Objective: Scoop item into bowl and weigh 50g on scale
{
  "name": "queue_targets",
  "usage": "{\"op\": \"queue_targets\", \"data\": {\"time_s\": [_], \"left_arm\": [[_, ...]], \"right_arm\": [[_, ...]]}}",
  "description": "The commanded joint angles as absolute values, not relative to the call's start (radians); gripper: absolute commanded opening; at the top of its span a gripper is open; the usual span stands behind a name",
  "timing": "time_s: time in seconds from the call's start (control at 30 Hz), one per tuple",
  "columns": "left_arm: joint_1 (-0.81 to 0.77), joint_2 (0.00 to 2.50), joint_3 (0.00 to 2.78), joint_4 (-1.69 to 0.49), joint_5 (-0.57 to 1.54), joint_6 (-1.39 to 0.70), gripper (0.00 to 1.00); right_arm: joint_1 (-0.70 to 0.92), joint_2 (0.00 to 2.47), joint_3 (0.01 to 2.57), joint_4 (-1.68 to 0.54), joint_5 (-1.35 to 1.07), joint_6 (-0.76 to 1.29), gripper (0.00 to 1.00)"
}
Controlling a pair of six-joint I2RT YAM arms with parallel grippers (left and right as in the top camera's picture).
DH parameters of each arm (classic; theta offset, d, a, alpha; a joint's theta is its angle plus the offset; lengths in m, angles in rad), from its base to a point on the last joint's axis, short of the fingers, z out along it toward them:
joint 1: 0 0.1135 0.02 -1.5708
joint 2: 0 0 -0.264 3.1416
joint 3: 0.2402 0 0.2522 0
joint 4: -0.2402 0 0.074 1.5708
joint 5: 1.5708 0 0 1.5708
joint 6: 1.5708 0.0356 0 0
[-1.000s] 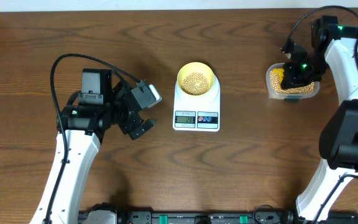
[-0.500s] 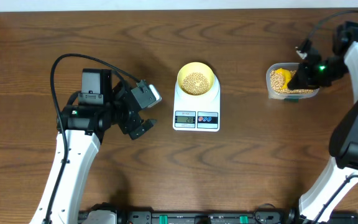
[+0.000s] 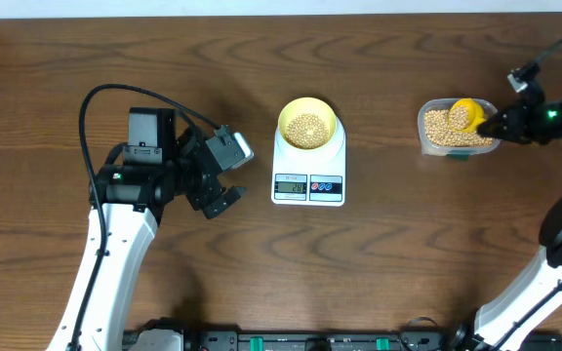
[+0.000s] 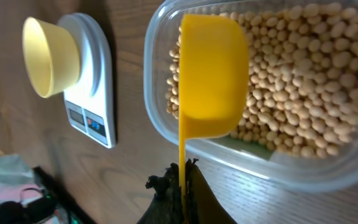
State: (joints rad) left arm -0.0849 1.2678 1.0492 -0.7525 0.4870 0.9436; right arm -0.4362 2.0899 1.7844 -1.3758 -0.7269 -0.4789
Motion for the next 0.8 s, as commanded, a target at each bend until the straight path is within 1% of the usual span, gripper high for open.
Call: {"op": "queue_targets", "data": {"time_s": [0.0,0.1,0.33,0.53,0.77], "left_arm": [[-0.081,1.274,1.04,-0.755,0.481,0.953,0.98],[-0.081,1.274,1.04,-0.755,0.481,0.953,0.98],[-0.081,1.274,1.04,-0.755,0.481,0.953,0.98],[-0.081,1.274,1.04,-0.755,0.481,0.953,0.98],[-0.081,1.274,1.04,-0.755,0.481,0.953,0.98]], "right_arm": [[-0.482,2.112,1.778,-1.402,-0.849,-0.545,0.01],[-0.496,2.112,1.778,-1.414,-0.921,-0.583,0.01],[-0.479,2.112,1.779,-1.414,-1.04,-0.585,0.01],[-0.429,2.112,1.778,-1.415,-1.058,-0.58,0.01],[-0.335,2.112,1.779,-1.418,-1.066,-0.568,0.01]]}}
